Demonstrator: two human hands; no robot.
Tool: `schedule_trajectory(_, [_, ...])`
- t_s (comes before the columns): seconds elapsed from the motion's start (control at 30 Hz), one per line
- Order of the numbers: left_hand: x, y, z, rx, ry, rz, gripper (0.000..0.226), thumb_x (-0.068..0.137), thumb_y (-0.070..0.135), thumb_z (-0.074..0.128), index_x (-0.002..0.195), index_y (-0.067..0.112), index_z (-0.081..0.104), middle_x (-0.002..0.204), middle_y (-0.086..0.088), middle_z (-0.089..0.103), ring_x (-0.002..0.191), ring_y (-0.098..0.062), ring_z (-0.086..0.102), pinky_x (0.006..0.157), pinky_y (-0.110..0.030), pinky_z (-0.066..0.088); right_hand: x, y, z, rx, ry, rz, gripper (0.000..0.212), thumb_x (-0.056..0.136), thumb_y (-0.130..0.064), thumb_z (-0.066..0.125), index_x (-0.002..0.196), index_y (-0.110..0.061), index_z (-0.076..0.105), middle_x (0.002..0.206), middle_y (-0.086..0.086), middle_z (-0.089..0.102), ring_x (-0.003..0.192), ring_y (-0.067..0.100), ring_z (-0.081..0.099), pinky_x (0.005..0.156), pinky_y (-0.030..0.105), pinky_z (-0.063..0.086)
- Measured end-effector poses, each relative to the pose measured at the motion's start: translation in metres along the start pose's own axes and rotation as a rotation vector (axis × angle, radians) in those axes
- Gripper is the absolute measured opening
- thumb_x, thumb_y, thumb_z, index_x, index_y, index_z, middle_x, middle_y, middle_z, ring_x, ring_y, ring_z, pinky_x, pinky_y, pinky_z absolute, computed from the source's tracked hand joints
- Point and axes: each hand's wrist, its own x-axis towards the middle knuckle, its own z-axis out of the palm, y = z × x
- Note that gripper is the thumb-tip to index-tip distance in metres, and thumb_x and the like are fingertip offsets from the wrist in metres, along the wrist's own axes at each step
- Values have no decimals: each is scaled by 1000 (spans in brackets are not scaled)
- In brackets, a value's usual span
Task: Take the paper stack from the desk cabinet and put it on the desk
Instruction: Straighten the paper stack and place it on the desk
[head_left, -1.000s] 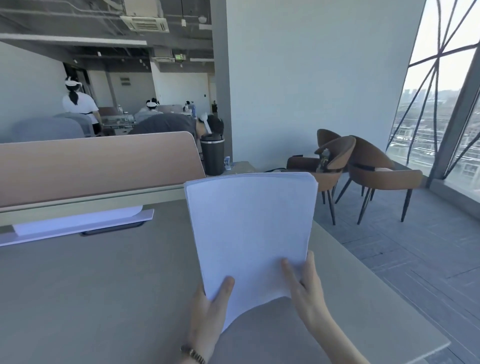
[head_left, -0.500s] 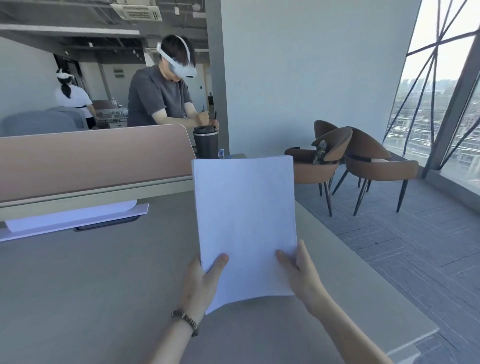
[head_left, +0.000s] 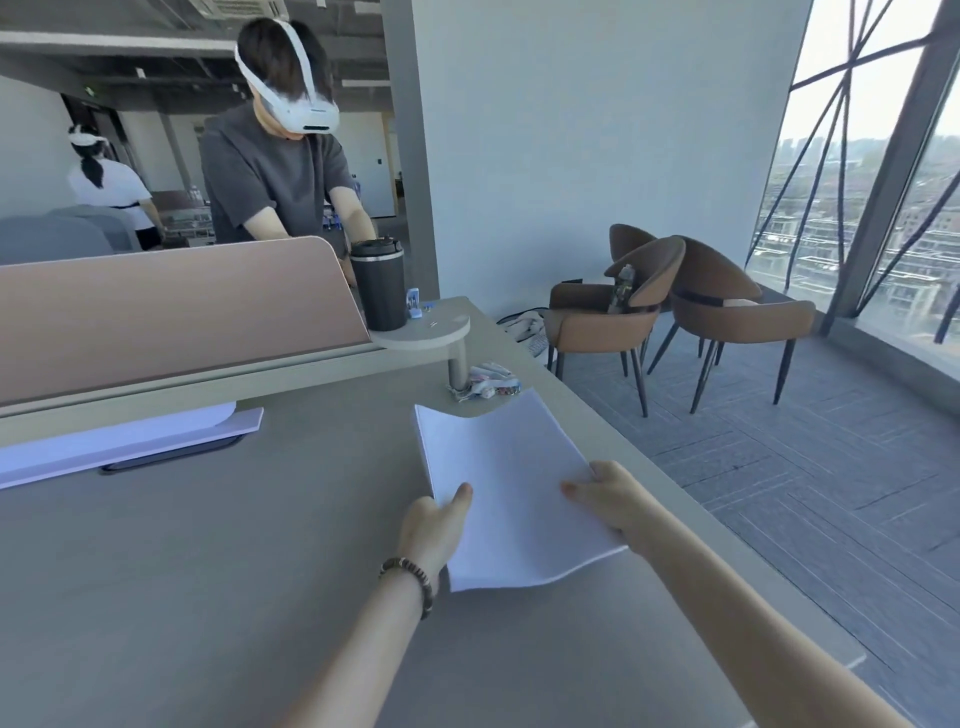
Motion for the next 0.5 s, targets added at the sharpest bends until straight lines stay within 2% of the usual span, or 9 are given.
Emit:
schedule_trajectory(0.07, [11,0,9,72,22,1,38,85,45,57,72,11,46,65,-1,44,60,-22,43,59,-29,36,13,0,-3,-37,16,21,20,81,-15,66,92,2,69,101,25,74,91,38,73,83,48,58])
schedule_trajectory(0.13, [18,2,19,141,56,36,39,85,43,56,67,11,42,62,0,44,59,-24,43,59,-29,35,23,0,-6,-112,58,39,21,82,-18,68,94,0,67,99,19,72,88,33,71,72,36,57])
schedule_trajectory(0.23, [30,5,33,262,129,108,36,89,39,53,86,3,50,77,-6,60,72,-28,53,65,-32,42,35,-1,-13,-212,115,34,13,82,-19,65,79,-9,58,83,7,61,72,25,57,54,24,41])
schedule_trajectory(0.3, [38,7,41,317,144,154,35,90,36,50,100,2,47,92,-14,66,80,-33,60,70,-36,48,46,3,-16,-240,146,42,12,78,-19,63,75,-11,54,79,5,57,66,23,53,54,25,38])
schedule_trajectory(0.37, [46,7,48,400,151,184,35,89,36,47,107,6,42,99,-16,68,89,-38,64,74,-40,52,55,5,-19,-259,162,59,11,76,-17,61,73,-10,52,78,5,55,66,23,52,54,26,38])
schedule_trajectory(0.43, [53,7,56,543,166,219,44,92,40,42,119,5,40,105,-18,68,97,-39,65,73,-38,47,64,6,-23,-305,169,61,13,76,-18,61,74,-8,53,82,6,57,72,26,55,56,27,39])
schedule_trajectory(0.5, [59,9,64,655,198,245,58,94,44,36,130,-1,38,111,-19,68,102,-38,64,72,-36,43,72,7,-27,-345,165,43,21,76,-23,63,84,-4,60,92,8,63,84,29,62,63,30,46])
